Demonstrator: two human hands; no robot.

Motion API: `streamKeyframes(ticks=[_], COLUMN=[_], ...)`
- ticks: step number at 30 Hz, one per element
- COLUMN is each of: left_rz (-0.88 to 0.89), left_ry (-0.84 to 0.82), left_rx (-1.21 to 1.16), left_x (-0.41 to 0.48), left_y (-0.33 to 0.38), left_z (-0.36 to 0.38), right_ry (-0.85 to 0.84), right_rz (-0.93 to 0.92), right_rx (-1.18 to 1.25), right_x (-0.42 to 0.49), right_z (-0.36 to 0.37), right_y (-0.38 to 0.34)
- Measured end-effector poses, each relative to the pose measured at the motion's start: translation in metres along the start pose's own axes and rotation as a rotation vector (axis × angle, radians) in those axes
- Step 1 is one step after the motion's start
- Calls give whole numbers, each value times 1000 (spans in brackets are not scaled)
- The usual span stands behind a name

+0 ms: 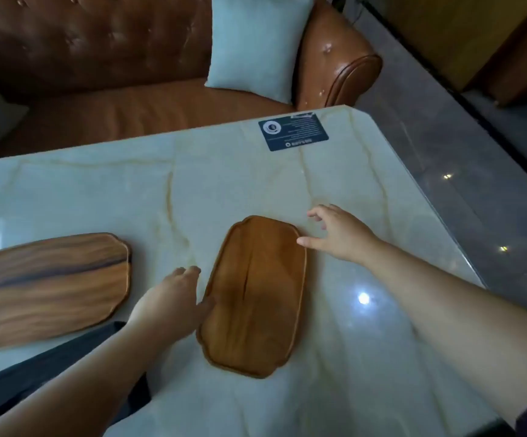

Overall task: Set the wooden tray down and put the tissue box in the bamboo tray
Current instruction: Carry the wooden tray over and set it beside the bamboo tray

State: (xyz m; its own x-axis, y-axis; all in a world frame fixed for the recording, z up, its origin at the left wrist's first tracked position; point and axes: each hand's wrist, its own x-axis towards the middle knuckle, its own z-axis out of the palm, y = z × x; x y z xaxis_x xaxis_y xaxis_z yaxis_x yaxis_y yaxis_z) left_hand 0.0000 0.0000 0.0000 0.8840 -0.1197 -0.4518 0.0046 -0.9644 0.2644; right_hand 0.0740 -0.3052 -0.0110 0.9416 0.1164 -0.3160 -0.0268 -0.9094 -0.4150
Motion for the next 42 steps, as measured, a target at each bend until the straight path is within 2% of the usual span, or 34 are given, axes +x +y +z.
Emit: streamKeyframes(ticks=[5, 10, 15, 19, 23, 26, 32, 36, 42], left_rz=[-102, -223, -231, -333, -381, -378, -339, -312, -288], left_ry=[-115, -166, -195, -227, -109, 39, 199, 201, 301], left_rx=[78, -8, -81, -343, -617, -689, -591, -510, -420], left_x=[6, 10, 10, 9, 11, 18, 36, 44, 45], left_y=[8, 2, 0, -3, -9, -13, -35, -70, -140], left_z=[18, 23, 37, 40, 27, 1, -65, -104, -150], right_ry=[-16, -45, -52, -40, -14, -9, -66, -100, -129], right_rz=[32, 4, -53, -36, 71, 146, 245, 197, 136], right_rx=[11, -21, -60, -9, 180, 331, 706, 830, 916], right_x=[30, 52, 60, 62, 61, 55, 42, 39, 43], right_z=[12, 21, 31, 37, 23, 11, 0, 3, 29], right_y=[2, -9, -19, -19, -3, 7, -19, -59, -135])
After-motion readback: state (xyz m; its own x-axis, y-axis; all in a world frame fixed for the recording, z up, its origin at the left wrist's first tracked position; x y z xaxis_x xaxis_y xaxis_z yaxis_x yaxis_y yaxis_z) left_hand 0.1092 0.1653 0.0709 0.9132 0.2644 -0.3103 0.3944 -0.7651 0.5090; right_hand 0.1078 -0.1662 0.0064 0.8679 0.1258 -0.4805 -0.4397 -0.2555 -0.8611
